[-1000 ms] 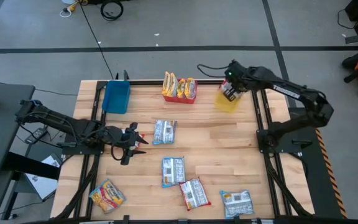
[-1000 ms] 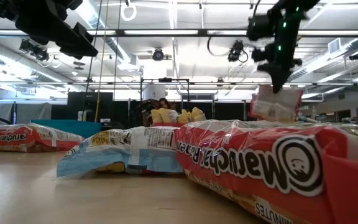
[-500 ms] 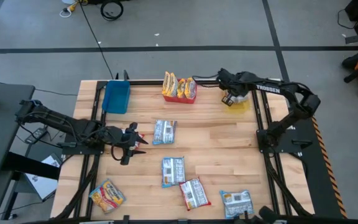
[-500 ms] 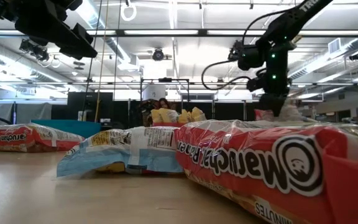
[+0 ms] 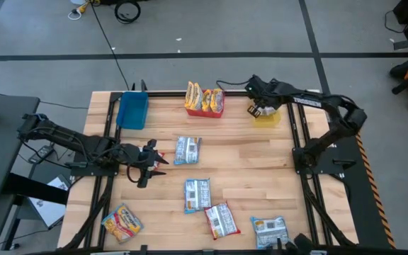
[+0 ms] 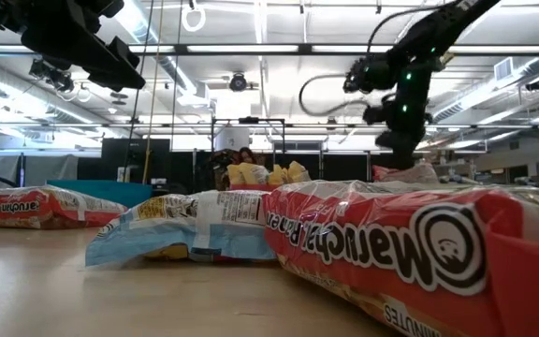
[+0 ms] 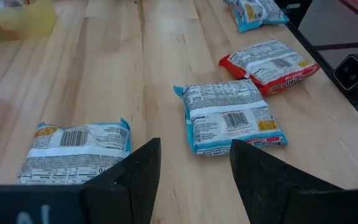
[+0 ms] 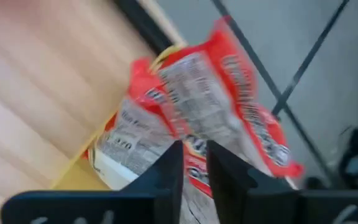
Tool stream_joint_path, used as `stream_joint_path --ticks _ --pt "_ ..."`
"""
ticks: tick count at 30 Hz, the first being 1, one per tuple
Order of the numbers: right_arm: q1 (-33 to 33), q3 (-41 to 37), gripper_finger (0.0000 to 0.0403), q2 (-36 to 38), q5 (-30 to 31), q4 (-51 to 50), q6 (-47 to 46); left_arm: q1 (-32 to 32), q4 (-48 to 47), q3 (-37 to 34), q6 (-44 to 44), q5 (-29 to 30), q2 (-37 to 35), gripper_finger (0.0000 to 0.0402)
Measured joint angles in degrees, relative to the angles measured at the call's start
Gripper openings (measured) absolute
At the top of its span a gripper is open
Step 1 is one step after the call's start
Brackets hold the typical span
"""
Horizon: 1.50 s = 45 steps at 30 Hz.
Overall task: Sort Maruchan noodles
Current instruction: Put the top right red noodle pack into the yellow bin
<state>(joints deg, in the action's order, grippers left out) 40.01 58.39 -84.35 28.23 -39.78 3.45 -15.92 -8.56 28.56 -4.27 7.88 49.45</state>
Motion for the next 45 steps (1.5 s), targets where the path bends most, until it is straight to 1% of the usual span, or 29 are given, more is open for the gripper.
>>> stream_joint_path --ticks 3,4,7,9,11,13,17,20,22,26,31,34,38,41,45 --pt "-0.3 0.0 0.0097 4.7 -0.9 -1.8 -11.1 0.0 0.0 0.0 0.2 0.0 0.0 0.0196" --pt "-0.4 0.0 0.0103 6.2 -2.5 -3.4 -15.6 0.0 0.1 0.0 0.2 0.0 0.0 0.0196" --pt "-0.5 0.0 0.0112 9.0 -10.0 -9.7 -27.6 0.0 0.5 0.0 0.3 0.0 0.0 0.0196" --pt "-0.7 0.0 0.0113 9.1 -12.6 -14.7 -34.5 0.0 1.1 0.0 0.4 0.0 0.0 0.0196" --pt "-0.9 -0.5 0.0112 8.5 -13.0 -18.0 -38.7 0.0 1.5 0.0 0.4 0.0 0.0 0.0196" --pt "-1.1 -2.2 0.0111 7.7 -13.4 -17.7 -40.7 0.0 1.7 0.0 0.3 0.0 0.0 0.0196" --pt "-1.0 -7.2 0.0110 5.1 -16.6 -9.3 -41.2 -0.1 1.6 0.0 -2.2 -0.4 0.0 0.0196" --pt "0.0 -10.1 0.0110 1.7 -17.1 -2.7 -41.4 -0.1 1.6 0.0 -4.0 -3.4 0.0 0.0196" --pt "1.4 -11.3 0.0110 -1.0 -16.4 1.9 -41.4 -0.3 1.5 0.0 -4.1 -5.8 0.0 0.0196" --pt "4.4 -11.6 0.0107 -5.5 -13.4 9.6 -40.9 -1.4 0.2 0.0 -2.5 -6.6 0.0 0.0196" --pt "7.0 -11.6 0.0096 -6.7 -10.7 18.6 -39.5 -2.1 -1.0 0.0 -2.6 -6.6 0.0 0.0196" --pt "7.8 -11.6 0.0092 -6.4 -10.9 20.0 -39.0 -2.1 -1.4 0.0 -3.4 -6.9 0.0 0.0196" --pt "7.8 -11.6 0.0091 -4.7 -10.9 19.1 -37.3 -2.1 -1.4 0.0 -4.3 -7.1 0.0 0.0197" --pt "6.7 -11.6 0.0091 -2.7 -8.3 16.9 -35.8 -2.1 -3.0 0.0 -6.6 -7.1 0.0 0.0200" --pt "4.2 -11.6 0.0091 1.2 -2.7 15.8 -33.4 -2.1 -9.8 0.0 -12.3 -7.0 0.0 0.0208"
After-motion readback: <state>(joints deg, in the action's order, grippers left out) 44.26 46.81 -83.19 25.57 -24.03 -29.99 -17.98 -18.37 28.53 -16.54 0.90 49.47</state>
